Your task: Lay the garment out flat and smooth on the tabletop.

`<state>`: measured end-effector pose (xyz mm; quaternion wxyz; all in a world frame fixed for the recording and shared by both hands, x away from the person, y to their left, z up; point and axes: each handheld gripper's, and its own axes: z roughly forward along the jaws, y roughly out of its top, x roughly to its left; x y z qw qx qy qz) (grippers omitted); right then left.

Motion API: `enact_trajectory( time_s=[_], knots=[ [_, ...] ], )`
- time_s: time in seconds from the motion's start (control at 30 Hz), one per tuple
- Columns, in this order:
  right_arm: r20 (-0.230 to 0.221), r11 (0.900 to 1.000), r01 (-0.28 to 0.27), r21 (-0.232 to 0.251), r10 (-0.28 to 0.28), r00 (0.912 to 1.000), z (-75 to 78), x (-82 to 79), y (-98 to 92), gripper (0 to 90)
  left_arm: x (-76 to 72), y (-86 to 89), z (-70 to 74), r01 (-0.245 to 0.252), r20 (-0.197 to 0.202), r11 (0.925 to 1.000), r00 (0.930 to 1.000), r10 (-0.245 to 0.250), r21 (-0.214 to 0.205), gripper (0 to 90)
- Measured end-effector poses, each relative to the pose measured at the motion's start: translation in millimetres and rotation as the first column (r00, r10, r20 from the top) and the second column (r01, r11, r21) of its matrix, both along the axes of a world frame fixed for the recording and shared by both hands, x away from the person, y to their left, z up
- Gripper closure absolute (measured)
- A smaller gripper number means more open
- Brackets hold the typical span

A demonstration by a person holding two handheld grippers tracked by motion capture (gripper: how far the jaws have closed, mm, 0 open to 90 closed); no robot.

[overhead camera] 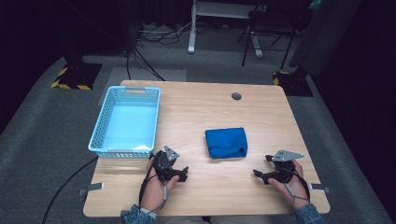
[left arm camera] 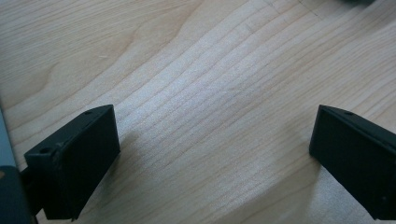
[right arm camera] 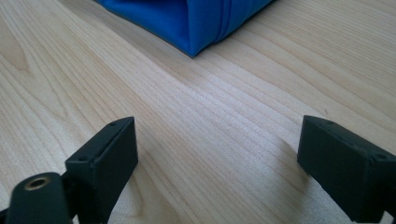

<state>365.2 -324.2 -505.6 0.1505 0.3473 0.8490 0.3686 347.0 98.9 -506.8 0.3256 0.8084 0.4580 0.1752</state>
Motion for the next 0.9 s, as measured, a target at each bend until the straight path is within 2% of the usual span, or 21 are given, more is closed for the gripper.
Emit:
enact_trajectory(
  time_s=[0.9],
  knots=[
    [-0.001,0.9999,0.010,-0.004,-0.010,0.9999,0.1,-0.5,0.2,11.8,0.9,-0.7,0.0,0.006,-0.005,1.0000,1.0000,-0.006,0.002,0.4]
  ],
)
